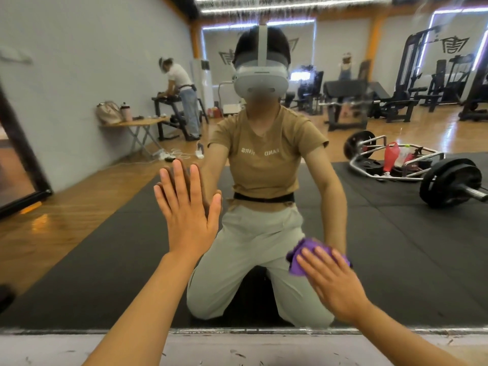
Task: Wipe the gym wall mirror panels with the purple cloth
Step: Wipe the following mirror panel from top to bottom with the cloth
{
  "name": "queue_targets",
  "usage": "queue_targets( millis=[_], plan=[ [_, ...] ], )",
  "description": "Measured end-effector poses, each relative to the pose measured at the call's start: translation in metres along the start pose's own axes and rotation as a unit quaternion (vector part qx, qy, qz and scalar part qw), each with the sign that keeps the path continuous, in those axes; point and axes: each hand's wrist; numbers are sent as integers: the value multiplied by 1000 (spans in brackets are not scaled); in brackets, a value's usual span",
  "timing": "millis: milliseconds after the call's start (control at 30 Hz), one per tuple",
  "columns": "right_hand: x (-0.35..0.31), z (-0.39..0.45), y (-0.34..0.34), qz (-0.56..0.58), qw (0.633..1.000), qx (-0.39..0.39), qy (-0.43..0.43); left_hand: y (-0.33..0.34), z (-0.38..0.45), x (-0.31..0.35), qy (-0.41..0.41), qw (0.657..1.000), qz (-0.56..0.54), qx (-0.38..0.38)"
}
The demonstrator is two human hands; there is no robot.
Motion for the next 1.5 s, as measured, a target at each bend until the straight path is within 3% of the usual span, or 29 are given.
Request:
queue_targets(
  millis=[133,333,400,467,567,667,800,867,1000,1133,1200,1267,1333,1400,1500],
  plan=[
    [57,94,-51,3,992,124,28,0,0,1,-3,1000,-1,3],
    [57,131,-65,-10,981,172,92,-3,0,1,-6,1000,0,-5],
    [37,108,-46,-10,989,136,55,-3,0,2,-6,1000,-3,-8],
    [15,71,-22,-42,996,49,-57,-4,1,1,-5,1000,-3,-10],
    [-15,16,7,-110,974,-80,-180,-4,0,-1,-6,1000,-10,-13],
    [-21,6,10,-107,975,-100,-169,-3,1,-1,-6,1000,-2,-11],
    [9,43,-14,-81,972,-62,-212,-2,0,0,-7,1000,-3,-12],
    [34,85,-38,-42,985,0,-167,-3,0,0,-8,1000,-3,-9],
    [79,166,-87,-11,990,142,10,-5,1,0,-5,1000,-6,-16],
    [65,174,-87,5,980,184,69,-7,1,0,-9,1000,-2,-23],
    [42,150,-65,-2,987,157,37,-8,2,0,-13,1000,-2,-29],
    [15,109,-36,-20,995,81,-44,-9,2,0,-15,999,1,-37],
    [-9,62,-10,-58,985,-16,-159,-10,3,0,-19,999,7,-48],
    [-23,28,6,-78,967,-98,-220,-11,3,-1,-20,998,10,-56],
    [-15,32,5,-72,964,-107,-231,-11,4,-1,-16,999,8,-52]
  ],
)
Point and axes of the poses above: each hand's wrist, its own z-axis towards the middle knuckle, its own y-axis out of the palm, x = y × z, and after that the axes turned 6 degrees about -y, right-handed
